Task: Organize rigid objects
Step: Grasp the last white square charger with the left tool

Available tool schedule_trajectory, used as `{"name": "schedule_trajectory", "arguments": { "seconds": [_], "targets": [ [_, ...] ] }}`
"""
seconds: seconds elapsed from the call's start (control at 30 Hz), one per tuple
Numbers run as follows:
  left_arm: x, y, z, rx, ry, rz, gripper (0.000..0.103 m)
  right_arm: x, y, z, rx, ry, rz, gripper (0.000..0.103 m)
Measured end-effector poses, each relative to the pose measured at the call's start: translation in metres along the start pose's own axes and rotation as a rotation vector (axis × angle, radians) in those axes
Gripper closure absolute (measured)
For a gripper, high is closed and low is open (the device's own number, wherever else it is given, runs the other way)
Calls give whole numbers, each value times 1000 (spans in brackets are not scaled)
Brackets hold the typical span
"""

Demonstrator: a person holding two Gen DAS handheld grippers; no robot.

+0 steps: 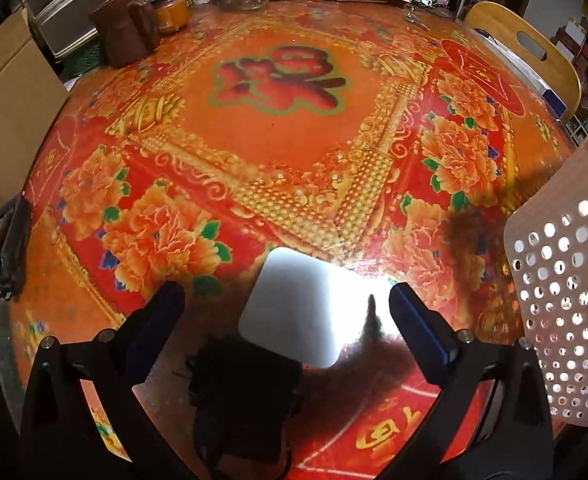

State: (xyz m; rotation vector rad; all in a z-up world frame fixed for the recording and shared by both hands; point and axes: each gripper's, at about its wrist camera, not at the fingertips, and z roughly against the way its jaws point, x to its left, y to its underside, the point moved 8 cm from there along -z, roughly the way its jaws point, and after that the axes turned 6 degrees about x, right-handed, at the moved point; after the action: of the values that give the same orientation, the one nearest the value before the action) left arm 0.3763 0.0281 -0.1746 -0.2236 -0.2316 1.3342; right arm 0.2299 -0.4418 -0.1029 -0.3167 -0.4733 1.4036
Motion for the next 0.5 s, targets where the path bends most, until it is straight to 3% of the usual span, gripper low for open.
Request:
{"name": "schedule_trajectory", "arguments": {
  "seconds": [0.3,0.5],
  "targets": [
    [4,-5,-7,-17,-4,29,3,-1,1,1,-1,4,2,79],
    [2,-5,-8,-31,36,58,14,-1,0,1,0,9,10,79]
  ]
}}
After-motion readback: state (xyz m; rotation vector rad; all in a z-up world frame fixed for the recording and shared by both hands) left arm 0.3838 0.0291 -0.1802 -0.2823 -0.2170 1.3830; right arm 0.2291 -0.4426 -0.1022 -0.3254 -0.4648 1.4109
